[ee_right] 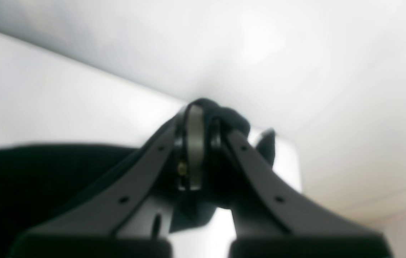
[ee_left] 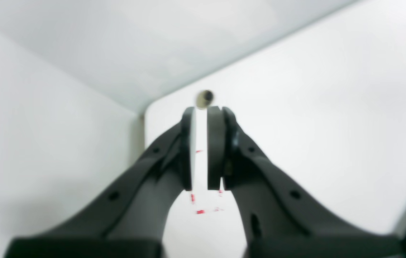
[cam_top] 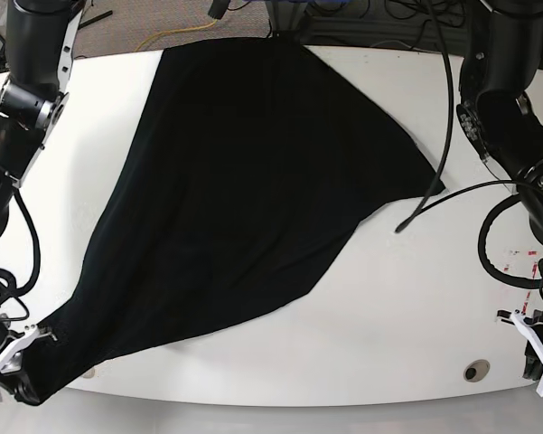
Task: Fold the T-shirt properly
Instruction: 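Pull the shirt edge with both grippers toward the table's edge, then release the left gripper and regrasp the shirt body near its middle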
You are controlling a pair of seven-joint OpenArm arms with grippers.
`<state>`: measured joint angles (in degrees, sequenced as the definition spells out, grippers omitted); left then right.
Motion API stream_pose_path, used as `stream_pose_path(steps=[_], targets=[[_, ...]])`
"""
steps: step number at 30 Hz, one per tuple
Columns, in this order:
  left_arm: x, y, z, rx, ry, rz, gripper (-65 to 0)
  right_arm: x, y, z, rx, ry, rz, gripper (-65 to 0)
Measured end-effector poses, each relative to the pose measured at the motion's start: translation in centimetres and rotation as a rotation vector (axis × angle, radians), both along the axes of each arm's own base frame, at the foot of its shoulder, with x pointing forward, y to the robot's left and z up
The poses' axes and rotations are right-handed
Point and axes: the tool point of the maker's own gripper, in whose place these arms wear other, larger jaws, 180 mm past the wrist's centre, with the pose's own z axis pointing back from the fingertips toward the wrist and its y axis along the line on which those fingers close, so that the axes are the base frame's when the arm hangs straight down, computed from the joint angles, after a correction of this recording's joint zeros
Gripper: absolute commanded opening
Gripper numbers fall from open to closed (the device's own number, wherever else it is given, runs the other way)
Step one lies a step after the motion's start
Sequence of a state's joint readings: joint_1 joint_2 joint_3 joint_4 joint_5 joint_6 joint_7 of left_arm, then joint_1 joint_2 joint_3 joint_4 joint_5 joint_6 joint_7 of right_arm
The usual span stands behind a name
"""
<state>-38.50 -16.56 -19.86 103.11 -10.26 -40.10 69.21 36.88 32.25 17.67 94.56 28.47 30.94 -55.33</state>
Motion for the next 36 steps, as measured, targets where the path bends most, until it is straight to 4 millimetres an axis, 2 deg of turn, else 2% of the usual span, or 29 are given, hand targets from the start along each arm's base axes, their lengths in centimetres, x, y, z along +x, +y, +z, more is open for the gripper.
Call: stream_pose_path(steps=[3,6,9,12,14,16,18,22,23,26,29,32,34,36], targets=[[0.2,-0.9,-0.3,0.026,0.016,-0.022,-60.7,0.1,0.1,1.2,-0.001,-0.024,0.002,-65.0],[-0.3,-3.2,-2.9,0.066,0.084,-0.078,-58.7,0.1,0.3,0.6,-0.008,-0.004,0.004,-65.0],[-2.1,-5.3,-7.7,0.089,0.231,-0.095,-43.9,0.0,0.5,-0.8,-0.009,0.024,0.013,-65.0],[-3.4,-7.9,-12.1,0.047,0.335,-0.139,-31.7,-0.3,0.4,-2.6,-0.01,0.068,0.007,-65.0],[-4.7,-9.5,-14.8,-0.003,0.38,-0.174,-26.8,-0.5,0.6,-3.5,-0.005,0.084,0.016,-65.0],[-6.3,-10.6,-17.8,-0.031,0.457,-0.19,-26.4,-0.7,0.4,-4.3,-0.007,0.105,0.009,-65.0],[-7.7,-10.7,-19.9,-0.04,0.509,-0.191,-26.4,-0.9,0.2,-5.1,-0.008,0.123,0.001,-65.0],[-9.2,-11.4,-22.3,-0.082,0.524,-0.221,-26.4,-1.1,0.5,-6.0,-0.003,0.141,0.012,-65.0],[-9.8,-11.6,-23.5,-0.101,0.551,-0.228,-26.4,-1.2,0.5,-6.3,-0.003,0.146,0.012,-65.0],[-11.1,-10.6,-26.7,-0.115,0.642,-0.222,-26.4,-1.4,0.4,-6.9,-0.002,0.162,0.011,-65.0],[-11.4,-9.6,-28.3,-0.129,0.669,-0.21,-26.4,-1.6,0.4,-7.6,-0.001,0.177,0.009,-65.0],[-11.4,-9.9,-29.7,-0.173,0.676,-0.22,-26.4,-1.8,0.4,-8.1,0.006,0.184,0.01,-65.0],[-12.0,-10.1,-31.5,-0.205,0.732,-0.227,-26.4,-2.1,-0.3,-8.3,0.026,0.182,-0.01,-65.0],[-12.3,-9.7,-32.5,-0.215,0.764,-0.216,-26.4,-2.2,-0.8,-8.3,0.044,0.178,-0.031,-65.0]])
